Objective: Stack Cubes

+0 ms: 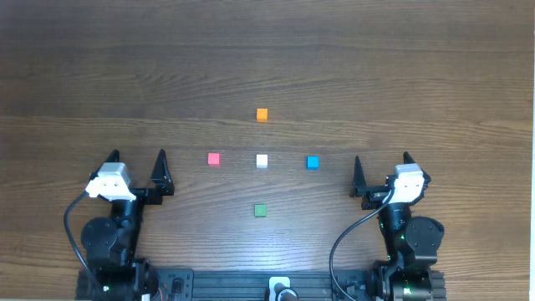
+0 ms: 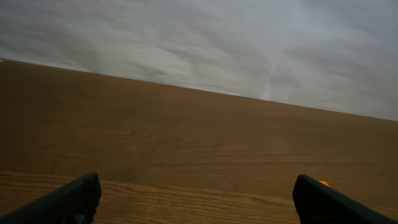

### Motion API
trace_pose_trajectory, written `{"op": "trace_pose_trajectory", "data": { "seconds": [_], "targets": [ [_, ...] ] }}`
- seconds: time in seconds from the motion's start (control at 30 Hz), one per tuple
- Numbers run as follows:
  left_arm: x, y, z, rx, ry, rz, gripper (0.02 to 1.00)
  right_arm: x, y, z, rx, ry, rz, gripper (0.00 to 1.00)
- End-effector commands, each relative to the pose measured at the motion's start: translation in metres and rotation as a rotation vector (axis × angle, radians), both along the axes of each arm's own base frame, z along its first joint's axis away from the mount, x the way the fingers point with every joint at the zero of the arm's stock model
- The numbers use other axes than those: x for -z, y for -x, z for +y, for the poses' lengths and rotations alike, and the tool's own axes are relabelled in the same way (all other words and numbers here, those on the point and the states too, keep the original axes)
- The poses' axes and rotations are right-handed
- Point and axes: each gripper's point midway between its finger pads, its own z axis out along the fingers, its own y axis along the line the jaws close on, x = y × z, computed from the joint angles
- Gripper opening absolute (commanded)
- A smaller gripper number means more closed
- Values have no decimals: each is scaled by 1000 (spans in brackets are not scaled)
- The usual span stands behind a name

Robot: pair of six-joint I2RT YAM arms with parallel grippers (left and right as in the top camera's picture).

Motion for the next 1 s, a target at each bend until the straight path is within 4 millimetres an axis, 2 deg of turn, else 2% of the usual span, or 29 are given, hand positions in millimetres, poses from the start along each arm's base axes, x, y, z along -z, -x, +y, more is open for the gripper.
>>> {"op": "trace_pose_trajectory", "data": {
  "seconds": [0.03, 0.13, 0.33, 0.43, 0.5, 0.6, 0.7, 0.77, 0.87, 1.0],
  "targets": [
    [0, 0, -10, 43, 24, 8, 998, 1, 0, 2, -14, -1, -5, 991],
    [-12, -2, -26, 116, 47, 50, 998, 1, 0, 2, -14, -1, -5, 991],
    [-56, -22, -75, 342, 73, 255, 998, 1, 0, 2, -14, -1, -5, 991],
    [-63, -42, -93, 387, 76, 430, 998, 1, 0, 2, -14, -1, -5, 991],
    [-60, -57, -104, 405, 86, 560, 996, 1, 0, 2, -14, -1, -5, 993],
    [-38, -75, -120, 412, 106, 760, 1000, 1, 0, 2, -14, -1, -5, 993],
    [2, -83, -136, 416, 101, 949, 998, 1, 0, 2, -14, -1, -5, 991],
    [33, -82, -141, 391, 106, 1057, 996, 1, 0, 2, -14, -1, -5, 993],
    [79, -71, -138, 281, 97, 1228, 998, 1, 0, 2, -14, -1, -5, 991],
    [117, -63, -149, 259, 64, 1334, 998, 1, 0, 2, -14, -1, -5, 991]
  ]
}}
